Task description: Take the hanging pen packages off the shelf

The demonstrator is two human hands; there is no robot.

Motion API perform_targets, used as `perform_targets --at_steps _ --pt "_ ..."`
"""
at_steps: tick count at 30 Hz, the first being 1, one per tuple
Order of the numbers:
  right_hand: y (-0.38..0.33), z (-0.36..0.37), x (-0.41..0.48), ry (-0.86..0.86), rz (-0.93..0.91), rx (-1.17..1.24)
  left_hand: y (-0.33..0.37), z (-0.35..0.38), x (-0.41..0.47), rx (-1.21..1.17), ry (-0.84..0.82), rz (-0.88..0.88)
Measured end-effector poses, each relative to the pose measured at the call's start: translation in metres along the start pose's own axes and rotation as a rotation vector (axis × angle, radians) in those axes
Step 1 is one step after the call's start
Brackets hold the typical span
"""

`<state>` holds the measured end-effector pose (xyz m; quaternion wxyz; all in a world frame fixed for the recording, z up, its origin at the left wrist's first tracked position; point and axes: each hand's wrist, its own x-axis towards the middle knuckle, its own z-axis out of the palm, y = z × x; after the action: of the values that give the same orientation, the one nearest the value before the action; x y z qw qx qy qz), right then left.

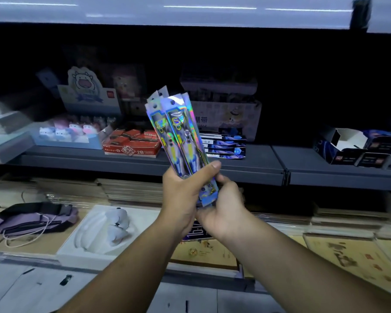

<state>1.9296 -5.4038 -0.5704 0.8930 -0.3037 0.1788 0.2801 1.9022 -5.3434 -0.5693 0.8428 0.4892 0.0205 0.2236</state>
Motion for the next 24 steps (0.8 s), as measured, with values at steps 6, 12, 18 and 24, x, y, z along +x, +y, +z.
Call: perform_targets --at_steps 6,12,18,24 --pt "-0.004 -0.002 0.000 -0.039 -0.049 -0.164 -0.003 -0.002 0.002 -0.001 -0.065 -0.076" --pt "-0.031 -0.004 0.002 -0.060 -0.425 -0.678 0.000 -0.029 0.015 0.372 -0.170 -0.069" --pt "-0.061 0.006 -0.006 -0.366 -0.509 -0.600 -0.007 -0.030 -0.001 0.555 -0.471 -0.190" --pt "-0.060 0.004 -0.008 -0.351 -0.522 -0.514 -0.013 -0.022 -0.007 0.569 -0.486 -0.245"
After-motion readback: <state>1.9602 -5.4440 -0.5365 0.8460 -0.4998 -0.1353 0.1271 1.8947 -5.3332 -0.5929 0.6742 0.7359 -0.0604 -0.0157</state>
